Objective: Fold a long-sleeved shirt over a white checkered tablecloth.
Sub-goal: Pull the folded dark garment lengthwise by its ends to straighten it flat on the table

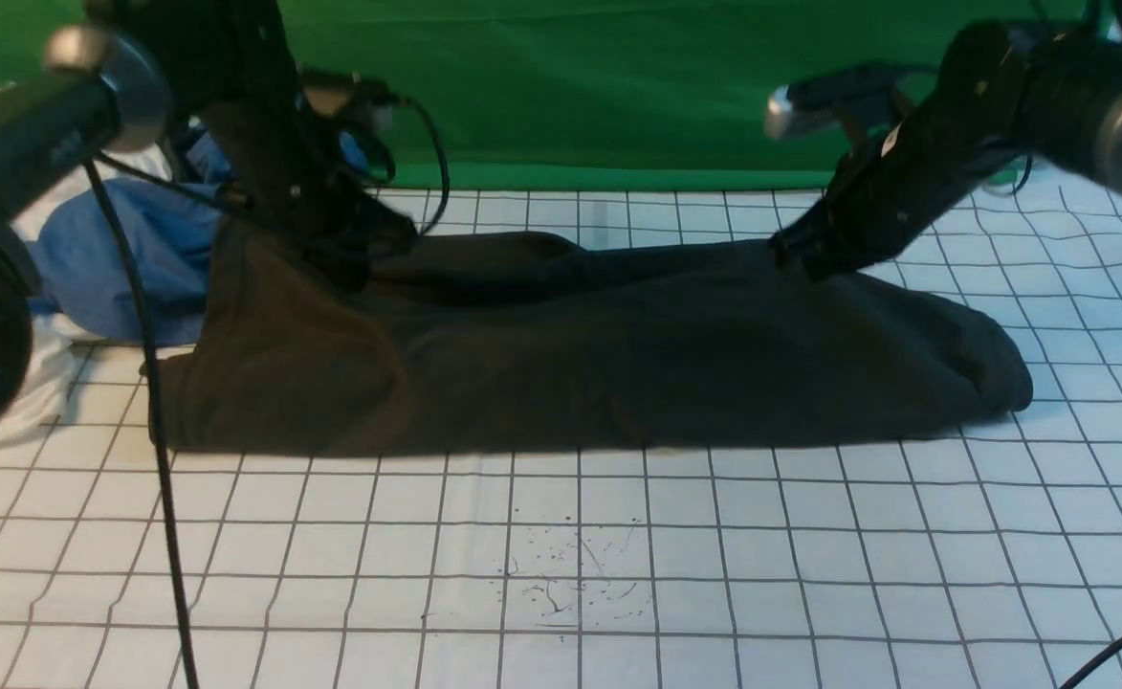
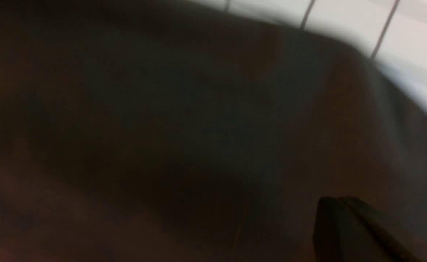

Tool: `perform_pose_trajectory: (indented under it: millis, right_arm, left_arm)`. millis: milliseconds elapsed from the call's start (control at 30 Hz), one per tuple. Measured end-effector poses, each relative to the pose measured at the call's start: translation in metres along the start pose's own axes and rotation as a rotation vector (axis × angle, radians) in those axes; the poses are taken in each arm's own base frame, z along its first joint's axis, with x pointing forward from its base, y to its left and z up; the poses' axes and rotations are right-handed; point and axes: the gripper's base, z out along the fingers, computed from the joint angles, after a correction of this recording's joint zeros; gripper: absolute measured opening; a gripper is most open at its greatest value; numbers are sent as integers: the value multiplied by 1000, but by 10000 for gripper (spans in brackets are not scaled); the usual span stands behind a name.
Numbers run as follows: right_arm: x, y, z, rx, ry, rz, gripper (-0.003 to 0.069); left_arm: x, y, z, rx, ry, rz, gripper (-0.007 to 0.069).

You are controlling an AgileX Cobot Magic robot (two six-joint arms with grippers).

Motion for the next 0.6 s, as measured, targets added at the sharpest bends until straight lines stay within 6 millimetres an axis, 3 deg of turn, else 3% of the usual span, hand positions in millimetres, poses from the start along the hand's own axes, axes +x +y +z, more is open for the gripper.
perform_pose_trajectory:
  millis: [167,300,367,500,600]
  right_arm:
    - [12,-18,14,8,74,59,15]
    - [16,-39,1,35,67,110,42]
    - [17,-50,-14,52,55,130,90]
    - [20,-67,-51,110,44,152,314]
    - [24,-71,-65,139,79,151,549]
  left_arm:
    - [6,14,10,-76,56,12,-34]
    - [8,26,7,-94,41,-9,-34]
    - [10,34,2,-108,40,-19,-34]
    - [7,36,-22,-120,-4,-26,-34]
    - [3,32,-46,-118,-68,-32,-34]
